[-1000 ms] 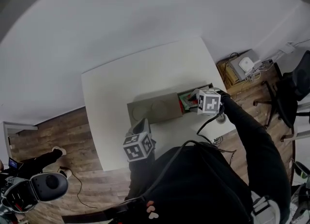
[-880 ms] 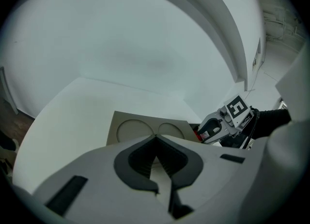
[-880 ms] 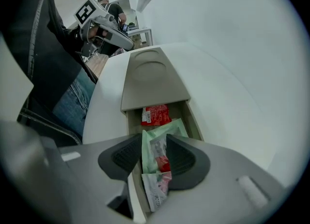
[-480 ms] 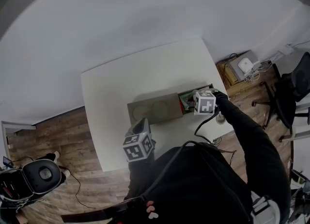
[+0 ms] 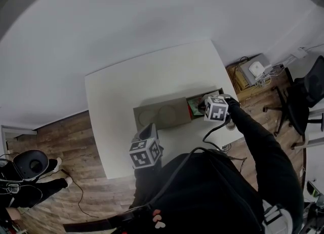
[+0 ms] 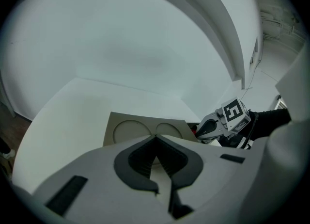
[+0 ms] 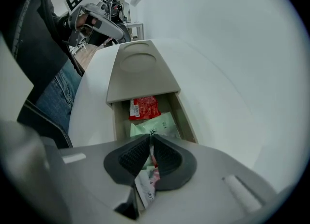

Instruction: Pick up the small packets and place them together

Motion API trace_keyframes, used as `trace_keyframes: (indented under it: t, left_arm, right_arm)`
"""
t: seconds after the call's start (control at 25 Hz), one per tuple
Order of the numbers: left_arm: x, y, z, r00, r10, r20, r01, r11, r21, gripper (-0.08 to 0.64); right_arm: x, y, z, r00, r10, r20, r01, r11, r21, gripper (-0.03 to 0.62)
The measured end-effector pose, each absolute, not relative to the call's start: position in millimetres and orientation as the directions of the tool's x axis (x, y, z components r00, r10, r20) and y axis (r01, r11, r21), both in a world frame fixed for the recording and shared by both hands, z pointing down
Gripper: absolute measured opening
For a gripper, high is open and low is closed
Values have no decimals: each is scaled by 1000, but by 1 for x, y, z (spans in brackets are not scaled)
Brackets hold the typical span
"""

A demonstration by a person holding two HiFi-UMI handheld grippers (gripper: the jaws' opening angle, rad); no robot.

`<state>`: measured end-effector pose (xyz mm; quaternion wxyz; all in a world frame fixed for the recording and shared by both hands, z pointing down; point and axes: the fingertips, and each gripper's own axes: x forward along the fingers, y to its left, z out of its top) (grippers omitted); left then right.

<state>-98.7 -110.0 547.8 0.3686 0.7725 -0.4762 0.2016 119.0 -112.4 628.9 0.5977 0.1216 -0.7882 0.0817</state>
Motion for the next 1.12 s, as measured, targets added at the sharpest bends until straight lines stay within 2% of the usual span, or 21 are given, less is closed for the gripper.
trace_keyframes:
  t: [0.24,0.68,1.12]
  left_arm:
    - [-101,-109,545,459,-594,661,-888,-274,370,-2]
    - [-107,-108,544,450,-605,656,-892,-265,367,-2]
    - [-111,-103,535,435,-635,639,-897,-242,370,0]
  right_arm:
    - [125,-116,616,-265,-149,953,-325,944,58,2]
    - [134,-116,583,-293,-219,931,-365,925,103,2]
    - [108,-133,517,-375,-371,849,-362,902,234,2]
